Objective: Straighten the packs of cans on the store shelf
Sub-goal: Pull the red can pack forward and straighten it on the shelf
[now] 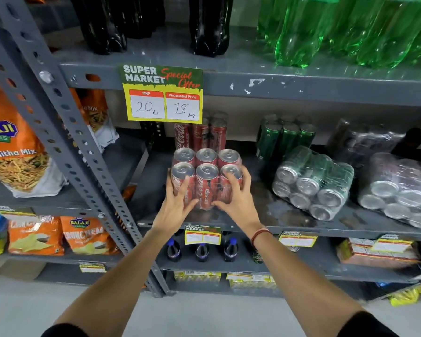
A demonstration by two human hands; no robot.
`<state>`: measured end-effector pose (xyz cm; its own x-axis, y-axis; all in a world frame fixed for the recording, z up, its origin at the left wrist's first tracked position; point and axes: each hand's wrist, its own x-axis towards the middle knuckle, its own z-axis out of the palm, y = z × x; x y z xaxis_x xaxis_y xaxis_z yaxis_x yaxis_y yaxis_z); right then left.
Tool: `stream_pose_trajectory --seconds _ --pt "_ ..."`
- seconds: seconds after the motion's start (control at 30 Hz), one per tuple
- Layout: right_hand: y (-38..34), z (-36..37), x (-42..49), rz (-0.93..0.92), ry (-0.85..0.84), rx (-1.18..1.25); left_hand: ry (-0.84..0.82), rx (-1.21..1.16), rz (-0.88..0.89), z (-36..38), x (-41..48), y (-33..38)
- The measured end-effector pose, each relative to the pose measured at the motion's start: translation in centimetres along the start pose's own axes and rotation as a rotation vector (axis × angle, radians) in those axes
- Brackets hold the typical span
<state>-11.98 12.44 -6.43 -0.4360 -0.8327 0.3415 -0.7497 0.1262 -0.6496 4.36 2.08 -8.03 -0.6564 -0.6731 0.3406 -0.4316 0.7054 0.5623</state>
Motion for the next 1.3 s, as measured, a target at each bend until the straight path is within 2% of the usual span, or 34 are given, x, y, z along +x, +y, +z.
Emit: stream_pose_trajectory --seconds 0.13,0.23,0.3,0.37,0.47,0.53,0.7,0.83,0.9,1.0,1.13,1.23,1.3 --pt "0.2 -0.8 0.2 -0.008 0.024 0.033 0.032 0.03 0.016 -1.1 -0.4 1.1" --pt "0.1 -2.7 1.7 0.035 0.037 0.256 0.164 -0.156 -0.25 -2.1 -0.2 4.2" --pt "-0.3 -3.9 4.4 0.129 -0.001 0.383 0.217 -0.245 -0.454 -2.2 1.1 6.6" --pt "-0.5 -4.7 7.8 0.213 -0.163 0.408 0.195 -0.342 -0.587 -1.8 2.7 7.8" --pt "0.1 -4.8 10.9 0.245 -0.459 0.259 0.147 -0.422 -0.714 -0.6 4.3 8.2" --pt "0.8 -4.5 11.4 0.254 -0.544 0.223 0.162 -0.427 -0.736 0.2 4.7 8.2" --pt "0.9 -4.1 9.0 0.304 -0.398 0.357 0.189 -0.537 -0.617 -0.9 6.2 5.5" --pt "-1.0 -2.2 4.0 0.273 -0.193 0.307 -0.062 -0.596 -0.546 -4.6 9.9 1.8" --pt "-3.7 0.4 0.8 0.265 -0.059 0.244 -0.19 -0.542 -0.516 -5.9 11.6 1.0" --pt "-7.9 3.7 -1.7 0.263 -0.012 0.188 -0.232 -0.472 -0.471 -6.6 12.9 0.5" --pt "-8.4 2.9 -1.0 0.262 -0.033 0.259 -0.111 -0.392 -0.464 -6.9 11.9 0.9" --pt "-7.3 0.1 1.6 0.283 0.075 0.393 0.175 -0.345 -0.527 -6.6 8.4 3.1" --pt "-6.3 -1.1 5.3 0.263 0.089 0.389 0.368 -0.326 -0.556 -5.7 4.9 5.7"
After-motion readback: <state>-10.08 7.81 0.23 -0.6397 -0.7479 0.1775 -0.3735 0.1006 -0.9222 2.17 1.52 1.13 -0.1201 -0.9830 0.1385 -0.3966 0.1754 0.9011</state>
